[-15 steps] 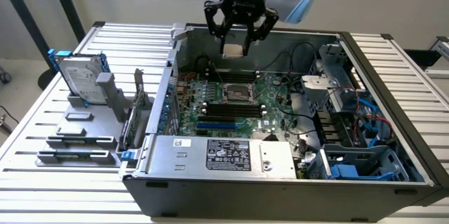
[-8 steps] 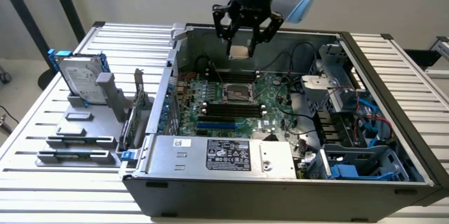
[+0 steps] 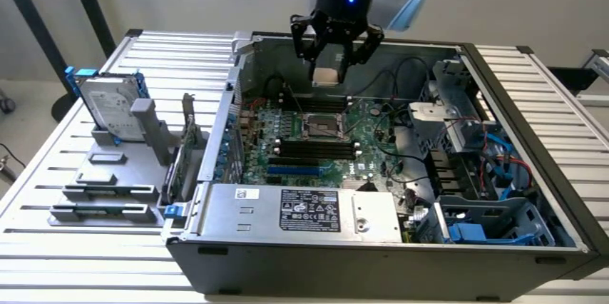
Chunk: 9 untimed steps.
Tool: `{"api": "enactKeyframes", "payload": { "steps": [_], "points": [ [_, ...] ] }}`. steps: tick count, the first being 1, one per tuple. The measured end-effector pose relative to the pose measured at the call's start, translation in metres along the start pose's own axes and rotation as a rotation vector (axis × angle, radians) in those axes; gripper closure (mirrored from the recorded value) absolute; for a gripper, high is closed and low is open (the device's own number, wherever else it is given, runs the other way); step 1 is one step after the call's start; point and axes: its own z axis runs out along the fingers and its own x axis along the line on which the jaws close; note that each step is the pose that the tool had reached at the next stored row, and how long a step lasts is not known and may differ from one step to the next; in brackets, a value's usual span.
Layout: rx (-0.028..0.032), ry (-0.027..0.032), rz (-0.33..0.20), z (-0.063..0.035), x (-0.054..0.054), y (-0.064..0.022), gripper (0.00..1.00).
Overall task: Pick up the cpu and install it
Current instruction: 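Pick up the cpu and move it towards the insertion slot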
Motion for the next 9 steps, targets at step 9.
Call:
{"api": "enactKeyframes", "payload": {
  "steps": [9],
  "points": [
    [-0.0002, -0.0001, 0.0, 0.0154, -0.012, -0.0006, 0.45]
  ]
}}
